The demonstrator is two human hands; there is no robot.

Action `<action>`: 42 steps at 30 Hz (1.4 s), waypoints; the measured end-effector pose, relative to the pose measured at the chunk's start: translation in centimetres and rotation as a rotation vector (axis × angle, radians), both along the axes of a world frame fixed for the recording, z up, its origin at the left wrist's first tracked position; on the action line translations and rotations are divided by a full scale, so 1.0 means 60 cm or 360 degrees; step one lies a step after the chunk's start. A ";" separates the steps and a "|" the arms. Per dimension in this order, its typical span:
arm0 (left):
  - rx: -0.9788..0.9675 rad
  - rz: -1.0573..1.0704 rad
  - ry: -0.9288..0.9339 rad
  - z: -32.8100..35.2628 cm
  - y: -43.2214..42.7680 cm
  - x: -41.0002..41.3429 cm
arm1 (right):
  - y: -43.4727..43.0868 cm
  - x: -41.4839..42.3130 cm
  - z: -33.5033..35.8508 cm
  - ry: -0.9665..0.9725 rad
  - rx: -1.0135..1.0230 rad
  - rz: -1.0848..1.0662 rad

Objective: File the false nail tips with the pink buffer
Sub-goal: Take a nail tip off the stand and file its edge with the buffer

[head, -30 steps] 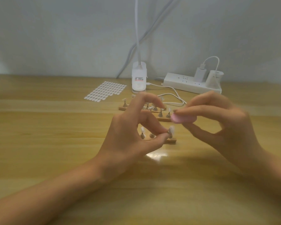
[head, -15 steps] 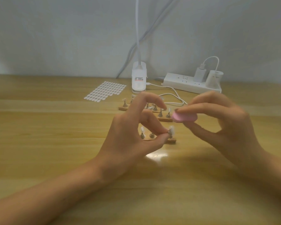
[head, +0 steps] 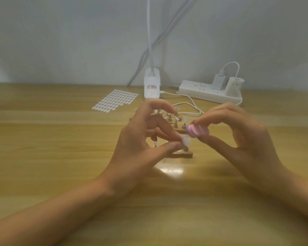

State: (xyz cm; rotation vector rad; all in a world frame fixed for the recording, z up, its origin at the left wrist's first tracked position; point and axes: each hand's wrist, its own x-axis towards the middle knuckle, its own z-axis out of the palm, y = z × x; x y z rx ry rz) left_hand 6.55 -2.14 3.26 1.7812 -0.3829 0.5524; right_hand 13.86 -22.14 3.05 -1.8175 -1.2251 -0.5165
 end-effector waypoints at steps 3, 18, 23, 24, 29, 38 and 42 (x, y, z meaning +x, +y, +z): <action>0.0001 -0.0015 -0.0043 -0.001 -0.001 0.001 | 0.005 -0.009 0.003 -0.0004 0.0025 0.0131; 0.0136 0.0091 -0.0034 -0.008 0.012 0.010 | -0.020 0.048 0.006 0.0090 -0.0151 -0.0279; 0.0518 0.0171 0.0074 -0.010 0.006 0.019 | -0.036 0.078 -0.005 0.0311 -0.0505 -0.0429; 0.0640 0.0216 0.0083 -0.010 0.001 0.020 | -0.038 0.081 -0.008 0.0313 -0.0598 -0.0440; 0.0886 0.0323 0.0144 -0.015 -0.007 0.028 | -0.043 0.089 -0.012 0.0291 -0.0853 -0.0470; 0.0977 0.0422 0.0202 -0.014 -0.007 0.036 | -0.022 0.054 0.004 0.0311 -0.0785 -0.0297; 0.0968 0.0444 0.0218 -0.015 -0.005 0.040 | -0.002 0.040 -0.010 0.0368 -0.0782 -0.0205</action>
